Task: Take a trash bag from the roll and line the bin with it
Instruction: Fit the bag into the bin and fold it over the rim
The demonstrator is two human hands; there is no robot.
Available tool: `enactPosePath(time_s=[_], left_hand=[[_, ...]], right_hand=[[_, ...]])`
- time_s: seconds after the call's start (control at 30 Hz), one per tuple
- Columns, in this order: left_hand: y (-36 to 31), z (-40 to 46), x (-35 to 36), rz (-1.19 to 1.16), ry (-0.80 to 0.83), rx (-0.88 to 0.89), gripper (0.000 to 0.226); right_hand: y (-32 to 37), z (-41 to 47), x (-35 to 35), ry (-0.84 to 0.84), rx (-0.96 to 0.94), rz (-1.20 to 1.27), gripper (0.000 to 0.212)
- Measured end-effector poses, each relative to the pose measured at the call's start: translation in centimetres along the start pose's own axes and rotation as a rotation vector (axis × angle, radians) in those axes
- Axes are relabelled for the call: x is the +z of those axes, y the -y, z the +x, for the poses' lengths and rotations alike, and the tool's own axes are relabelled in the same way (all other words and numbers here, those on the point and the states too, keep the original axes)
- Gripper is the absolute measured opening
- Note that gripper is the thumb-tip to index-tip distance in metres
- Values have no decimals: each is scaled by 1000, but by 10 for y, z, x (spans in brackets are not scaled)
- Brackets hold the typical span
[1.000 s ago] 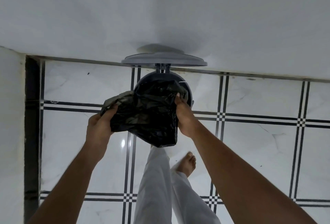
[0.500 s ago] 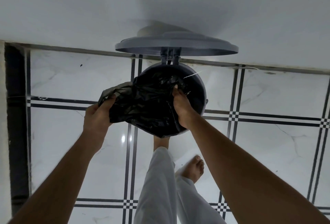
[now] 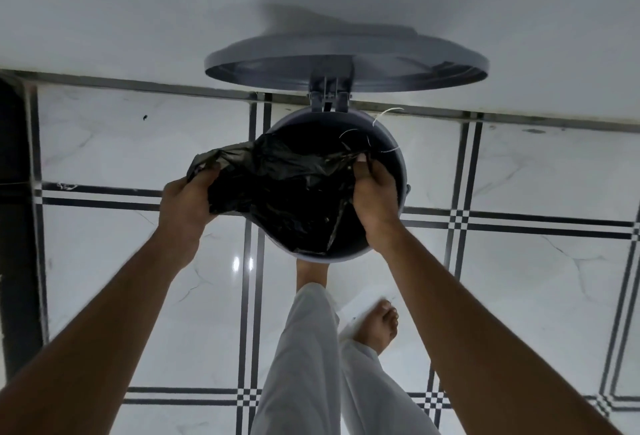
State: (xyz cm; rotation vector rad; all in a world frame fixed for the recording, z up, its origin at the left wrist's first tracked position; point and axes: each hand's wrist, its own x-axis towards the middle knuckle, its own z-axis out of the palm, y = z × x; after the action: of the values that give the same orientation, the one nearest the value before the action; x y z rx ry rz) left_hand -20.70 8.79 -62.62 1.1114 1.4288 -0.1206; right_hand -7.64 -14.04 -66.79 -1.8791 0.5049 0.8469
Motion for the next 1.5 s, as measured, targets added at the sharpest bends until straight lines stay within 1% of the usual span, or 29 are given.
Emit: enactPosePath(time_s=[0.13, 0.2, 0.27, 0.3, 0.37, 0.4, 0.5, 0.6, 0.67, 0.73, 0.8, 0.83, 0.9, 1.03, 1.1, 1.2, 1.3, 1.37, 1.43, 1.5], left_hand=[[-10, -3, 9, 0, 43, 21, 14], [-14, -5, 11, -1, 73, 11, 18], [-15, -6, 9, 32, 75, -55, 27], [-14, -7, 7, 49, 96, -120, 32], [-11, -11, 2, 70, 217, -243, 36], [-9, -15, -2, 53, 269, -276, 34], [-3, -24, -9, -124, 314, -292, 32], [3, -28, -11, -314, 311, -261, 26], [7, -28, -11, -362, 316, -232, 35], [13, -27, -9, -367, 327, -219, 39], [21, -30, -6, -349, 346, -227, 31], [27, -30, -5, -319, 351, -231, 27], [43, -31, -2, -264, 339, -237, 28], [75, -23, 2, -216, 240, -263, 27], [78, -17, 8, -237, 166, -271, 27], [68, -4, 14, -259, 107, -254, 37], [46, 11, 18, -216, 91, -204, 32], [27, 17, 20, -163, 98, -150, 34], [9, 20, 22, -94, 131, -106, 34], [-4, 20, 21, -11, 194, -90, 28]], right_hand=[[8, -17, -37, -93, -23, 110, 20], [9, -23, -51, -139, 1, 143, 20], [8, -28, -63, -186, 74, 170, 22], [6, -32, -67, -197, 126, 189, 25], [-1, -39, -75, -196, 240, 225, 32], [-6, -42, -77, -196, 287, 245, 35], [-14, -48, -84, -202, 399, 298, 35], [-21, -49, -91, -140, 493, 428, 30], [-27, -48, -95, -91, 524, 545, 29], [-34, -48, -98, -81, 523, 612, 29], [-39, -47, -99, -75, 508, 642, 27], [-44, -46, -99, -76, 500, 646, 29], [-54, -42, -96, -72, 496, 632, 40], [-73, -33, -85, -119, 519, 518, 44], [-78, -23, -81, -173, 524, 494, 41], [-68, -3, -79, -217, 495, 467, 26], [-43, 13, -81, -232, 425, 387, 18], [-24, 18, -82, -243, 347, 322, 19], [-7, 19, -84, -242, 260, 233, 24], [10, 18, -86, -208, 176, 139, 31]])
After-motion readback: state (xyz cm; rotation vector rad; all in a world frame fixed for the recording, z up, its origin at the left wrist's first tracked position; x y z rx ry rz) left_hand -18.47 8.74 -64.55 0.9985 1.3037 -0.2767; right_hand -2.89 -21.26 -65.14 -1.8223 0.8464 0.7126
